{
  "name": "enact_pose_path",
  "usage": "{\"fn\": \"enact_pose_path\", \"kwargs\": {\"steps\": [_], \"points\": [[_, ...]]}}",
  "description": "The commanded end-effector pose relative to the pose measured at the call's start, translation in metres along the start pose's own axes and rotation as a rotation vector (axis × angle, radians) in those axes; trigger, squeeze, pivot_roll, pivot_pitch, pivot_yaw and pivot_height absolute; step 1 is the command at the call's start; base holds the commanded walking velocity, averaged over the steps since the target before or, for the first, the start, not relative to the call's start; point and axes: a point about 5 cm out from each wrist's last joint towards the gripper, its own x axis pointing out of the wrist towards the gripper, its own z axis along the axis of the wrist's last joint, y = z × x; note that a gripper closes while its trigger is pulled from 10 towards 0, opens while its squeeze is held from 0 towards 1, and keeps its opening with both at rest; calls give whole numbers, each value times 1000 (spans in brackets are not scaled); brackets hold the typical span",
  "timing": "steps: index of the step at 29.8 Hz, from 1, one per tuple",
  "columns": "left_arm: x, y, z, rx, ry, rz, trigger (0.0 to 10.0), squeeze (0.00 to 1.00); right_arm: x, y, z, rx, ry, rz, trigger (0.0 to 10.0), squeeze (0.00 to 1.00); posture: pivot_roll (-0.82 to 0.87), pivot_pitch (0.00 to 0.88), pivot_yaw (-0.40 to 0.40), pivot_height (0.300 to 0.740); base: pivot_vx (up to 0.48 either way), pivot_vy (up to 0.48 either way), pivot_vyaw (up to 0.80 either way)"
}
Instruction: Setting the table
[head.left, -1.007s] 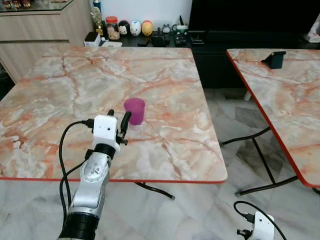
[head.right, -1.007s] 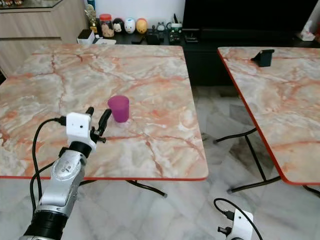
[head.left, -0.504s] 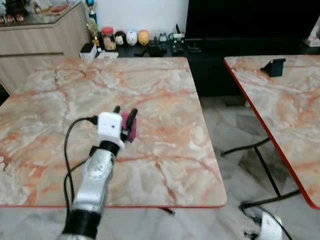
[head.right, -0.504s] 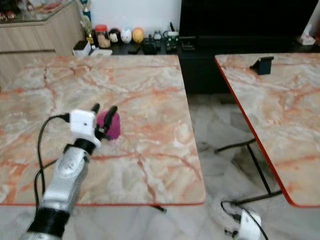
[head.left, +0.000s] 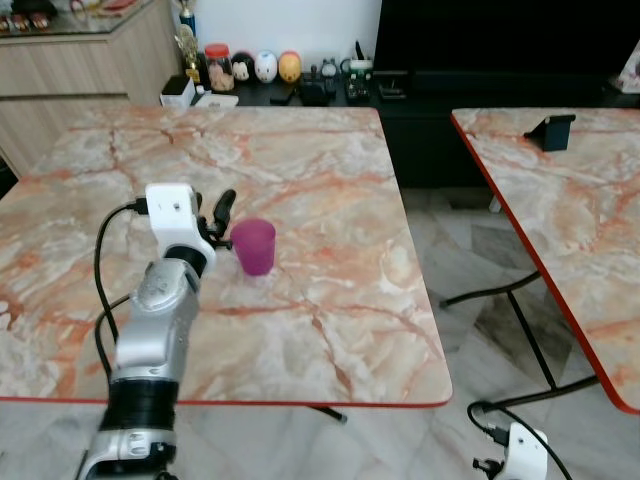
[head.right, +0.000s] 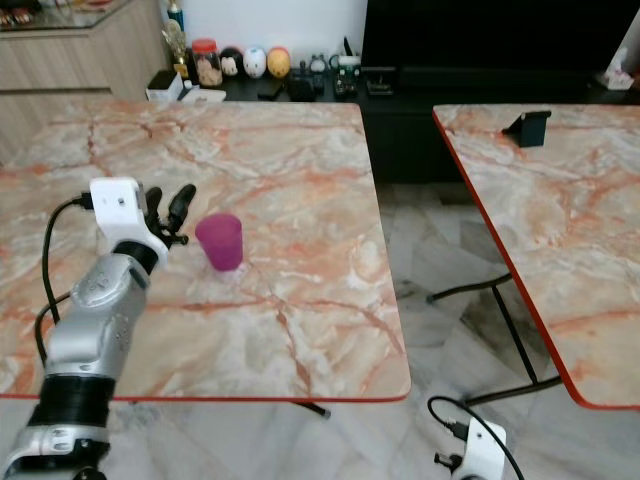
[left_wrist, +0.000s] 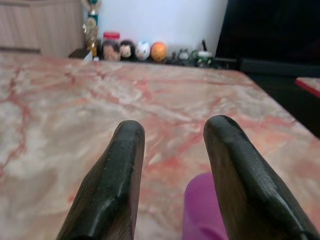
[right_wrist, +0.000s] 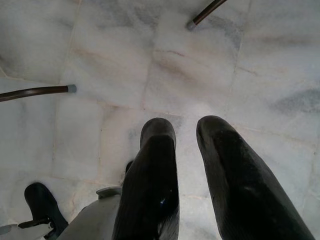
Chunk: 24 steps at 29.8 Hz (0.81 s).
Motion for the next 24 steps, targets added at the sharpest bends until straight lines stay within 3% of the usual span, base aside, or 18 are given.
{"fn": "enact_pose_path", "kwargs": {"steps": [1, 3, 6, 7, 8, 9, 12, 13, 24], "points": [[4, -2, -2, 9, 50, -21, 10000, 0, 0, -1, 1, 6, -2, -4, 10000, 0, 11, 0, -23, 740, 0, 0, 0], [11, -6, -4, 6, 115, -68, 10000, 0, 0, -1, 1, 6, 0, -3, 10000, 0, 9, 0, -19, 740, 0, 0, 0], [16, -6, -6, 2, 154, -51, 10000, 0, 0, 0, 1, 5, 1, -3, 10000, 0, 4, 0, -16, 740, 0, 0, 0], [19, -5, -7, -7, 167, -40, 10000, 557, 0, 0, 1, 5, 1, -2, 10000, 0, 1, 0, -12, 740, 0, 0, 0], [19, -5, -7, -7, 167, -40, 10000, 557, 0, 0, 1, 5, 1, -2, 10000, 0, 1, 0, -12, 740, 0, 0, 0], [22, -5, -7, -8, 187, -28, 10000, 1000, 0, 0, 0, 5, 3, -3, 10000, 0, -3, 0, -12, 740, 0, 0, 0], [25, -6, -9, -11, 219, -23, 10000, 1000, 0, 1, 0, 5, 4, -2, 10000, 0, -5, 0, -10, 740, 0, 0, 0], [27, -6, -13, -18, 248, -28, 10000, 0, 0, 1, 0, 4, 5, -1, 10000, 0, -3, 0, -8, 740, 0, 0, 0], [38, -7, -13, -50, 288, 4, 10000, 0, 0, 3, 0, 7, 9, 4, 10000, 0, -9, 0, 1, 740, 0, 0, 0]]}}
